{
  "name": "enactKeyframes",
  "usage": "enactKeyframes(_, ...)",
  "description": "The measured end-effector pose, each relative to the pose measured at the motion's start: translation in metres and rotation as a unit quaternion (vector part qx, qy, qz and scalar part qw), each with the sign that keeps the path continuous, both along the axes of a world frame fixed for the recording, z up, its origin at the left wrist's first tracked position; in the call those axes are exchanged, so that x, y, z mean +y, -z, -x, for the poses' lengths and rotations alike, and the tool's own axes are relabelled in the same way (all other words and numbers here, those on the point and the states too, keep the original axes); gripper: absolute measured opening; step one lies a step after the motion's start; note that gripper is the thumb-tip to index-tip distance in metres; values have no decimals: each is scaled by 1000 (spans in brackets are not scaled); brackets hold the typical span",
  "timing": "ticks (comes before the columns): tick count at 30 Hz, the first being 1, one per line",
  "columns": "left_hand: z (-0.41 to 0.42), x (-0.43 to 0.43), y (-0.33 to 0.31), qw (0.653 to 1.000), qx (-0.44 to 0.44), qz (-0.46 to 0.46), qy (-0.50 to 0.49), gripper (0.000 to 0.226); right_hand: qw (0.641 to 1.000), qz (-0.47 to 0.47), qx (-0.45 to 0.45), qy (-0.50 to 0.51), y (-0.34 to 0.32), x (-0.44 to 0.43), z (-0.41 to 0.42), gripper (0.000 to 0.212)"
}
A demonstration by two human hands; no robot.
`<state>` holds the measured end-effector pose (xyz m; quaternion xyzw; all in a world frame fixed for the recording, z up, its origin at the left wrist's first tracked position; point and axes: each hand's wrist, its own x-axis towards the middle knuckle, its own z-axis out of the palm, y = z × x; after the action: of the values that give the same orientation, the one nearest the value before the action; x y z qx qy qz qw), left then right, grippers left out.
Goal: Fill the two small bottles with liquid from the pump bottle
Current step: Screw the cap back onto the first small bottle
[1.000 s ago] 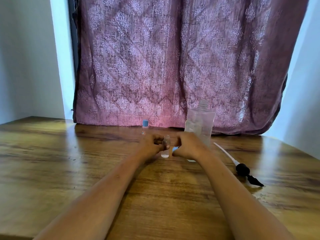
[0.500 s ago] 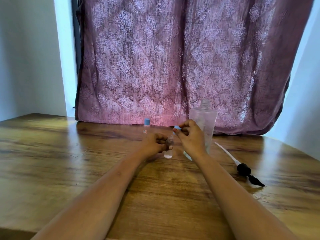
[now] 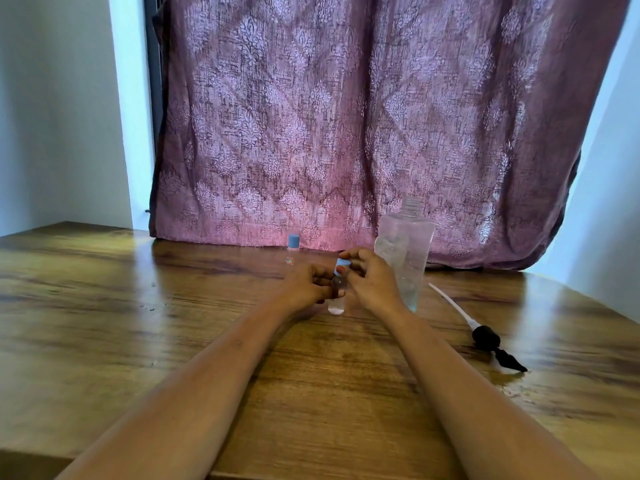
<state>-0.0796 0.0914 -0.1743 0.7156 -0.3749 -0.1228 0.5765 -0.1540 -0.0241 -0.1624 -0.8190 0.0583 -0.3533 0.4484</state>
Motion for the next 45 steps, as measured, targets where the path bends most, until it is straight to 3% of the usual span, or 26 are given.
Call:
enactKeyframes(9,1,0,-3,1000,-16,-19,-8,28,999,12,29,40,-3,6,5,33)
enactKeyframes(16,2,1,-3,1000,-11,-28,-5,28,991,28,-14,134,-12,16,17,3)
enactKeyframes(20,3,2,-3,1000,-8,-27,-1,28,995,-5,-52,91,-12,25,13,10)
enactKeyframes(24,2,3,-4,999,-10,-32,0,29,996,-88,18,1,-10,28,11,34)
enactKeyframes(31,1,1,-2,999,-21,-27,5,26,988,-144,-20,47,-12,14,10,39)
enactKeyframes(36,-1,2,-2,999,-24,-26,14,23,994,-30,-22,105,-17,16,13,27)
enactKeyframes(39,-2,1,-1,999,-25,-22,19,22,997,7,-20,76,-15,18,8,16)
enactKeyframes(42,-4,-1,1,1000,-21,-17,9,22,1000,-9,24,-2,-10,16,3,36)
enactKeyframes(45,-5,-3,2,1000,-21,-12,7,24,998,11,46,-35,-6,11,1,42)
